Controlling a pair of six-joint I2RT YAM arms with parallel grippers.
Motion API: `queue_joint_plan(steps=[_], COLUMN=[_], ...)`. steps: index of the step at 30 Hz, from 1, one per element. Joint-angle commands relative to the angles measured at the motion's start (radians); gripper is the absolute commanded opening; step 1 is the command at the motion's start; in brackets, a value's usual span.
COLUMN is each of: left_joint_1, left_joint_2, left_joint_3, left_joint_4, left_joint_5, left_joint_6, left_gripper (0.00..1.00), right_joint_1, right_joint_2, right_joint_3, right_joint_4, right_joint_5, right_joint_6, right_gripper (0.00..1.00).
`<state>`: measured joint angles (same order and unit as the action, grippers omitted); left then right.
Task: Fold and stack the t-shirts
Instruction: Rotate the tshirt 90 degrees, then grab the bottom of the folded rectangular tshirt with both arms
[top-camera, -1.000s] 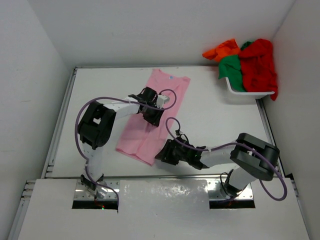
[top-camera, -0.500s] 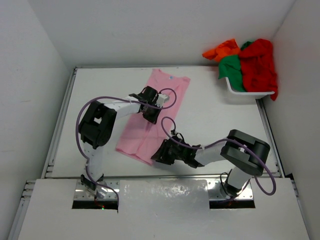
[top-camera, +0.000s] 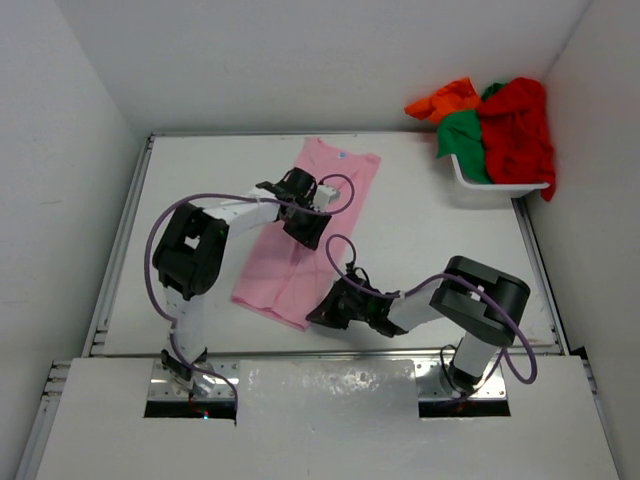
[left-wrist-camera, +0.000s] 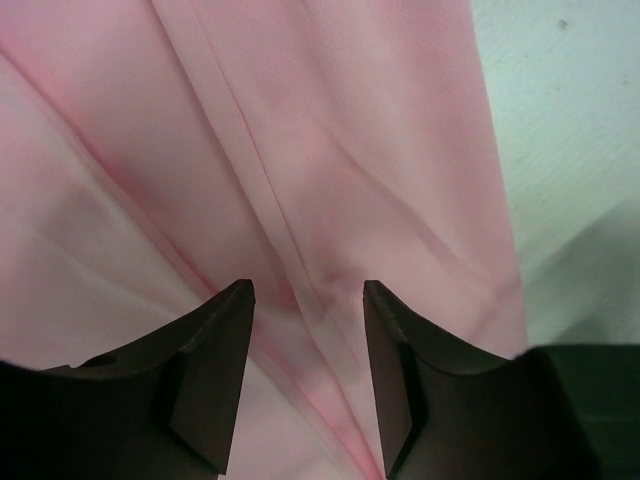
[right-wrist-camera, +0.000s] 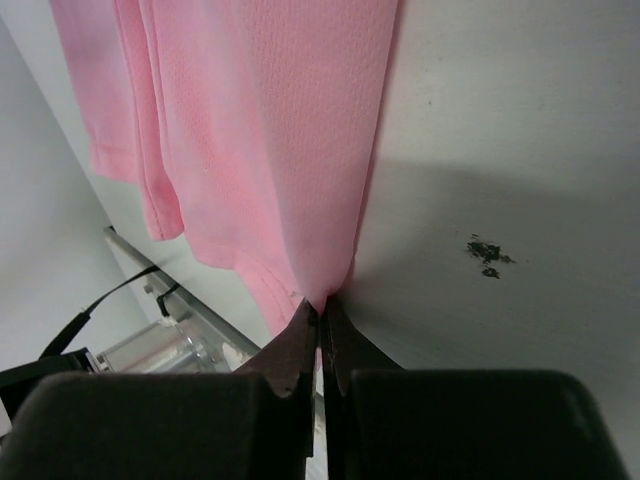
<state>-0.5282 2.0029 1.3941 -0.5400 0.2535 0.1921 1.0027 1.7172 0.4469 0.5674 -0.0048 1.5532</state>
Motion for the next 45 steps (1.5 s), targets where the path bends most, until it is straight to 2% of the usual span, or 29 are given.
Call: queue_joint_plan(steps=[1,6,9,13,15,17,18,19,21,24,26,28,31,34,38,42,45], left_joint_1=[-0.003,0.010,0.008,0.007,0.002,-0.033,-0.053,-0.099,-0.159,-0.228,-0.288,-0.383,-0.473,-0.516,-0.573,-0.602,-0.602], left_joint_2=[-0.119,-0.220,-0.312,-0.383,-0.438,-0.487,-0.560,-0.600,-0.673,-0.693,-0.769,-0.831,-0.908,-0.853,-0.770,-0.745,-0.745], left_joint_3=[0.081,0.108,0.097,0.069,0.019,-0.091,-0.143,-0.258,-0.334,-0.386,-0.457,-0.548,-0.648,-0.661,-0.707,-0.809,-0.850], left_joint_4=[-0.049,-0.110,-0.132,-0.196,-0.236,-0.259,-0.252,-0.239,-0.273,-0.353,-0.394,-0.368,-0.188,-0.111,-0.023,0.110,0.107], left_joint_5=[0.007,0.043,0.052,0.089,0.121,0.115,0.096,0.077,0.030,0.006,-0.009,-0.034,-0.074,-0.080,-0.065,-0.106,-0.099], left_joint_6=[0.032,0.085,0.154,0.341,0.430,0.623,0.692,0.831,0.972,1.037,1.162,1.258,1.265,1.279,1.247,1.241,1.250], left_gripper=[0.47,0.52,0.52,0.51,0.50,0.50,0.50,0.49,0.48,0.46,0.47,0.49,0.49,0.49,0.49,0.42,0.39], right_joint_1=[-0.019,-0.087,-0.140,-0.232,-0.298,-0.366,-0.387,-0.409,-0.472,-0.521,-0.536,-0.538,-0.539,-0.538,-0.539,-0.539,-0.539], right_joint_2=[-0.007,-0.135,-0.207,-0.333,-0.442,-0.511,-0.540,-0.591,-0.626,-0.645,-0.619,-0.597,-0.577,-0.605,-0.620,-0.630,-0.648], right_joint_3=[-0.057,-0.161,-0.197,-0.293,-0.329,-0.327,-0.323,-0.320,-0.324,-0.335,-0.320,-0.295,-0.243,-0.218,-0.209,-0.224,-0.246], right_joint_4=[-0.054,-0.063,-0.176,-0.265,-0.404,-0.515,-0.634,-0.676,-0.759,-0.788,-0.793,-0.824,-0.857,-0.859,-0.841,-0.811,-0.801], right_joint_5=[0.052,0.022,-0.056,-0.167,-0.207,-0.225,-0.244,-0.257,-0.306,-0.357,-0.391,-0.426,-0.448,-0.457,-0.455,-0.429,-0.420], right_joint_6=[-0.013,-0.094,-0.207,-0.304,-0.407,-0.502,-0.594,-0.635,-0.721,-0.786,-0.815,-0.867,-0.910,-0.904,-0.874,-0.828,-0.809], right_gripper=[0.00,0.00,0.00,0.00,0.00,0.00,0.00,0.00,0.00,0.00,0.00,0.11,0.26,0.36,0.40,0.40,0.41])
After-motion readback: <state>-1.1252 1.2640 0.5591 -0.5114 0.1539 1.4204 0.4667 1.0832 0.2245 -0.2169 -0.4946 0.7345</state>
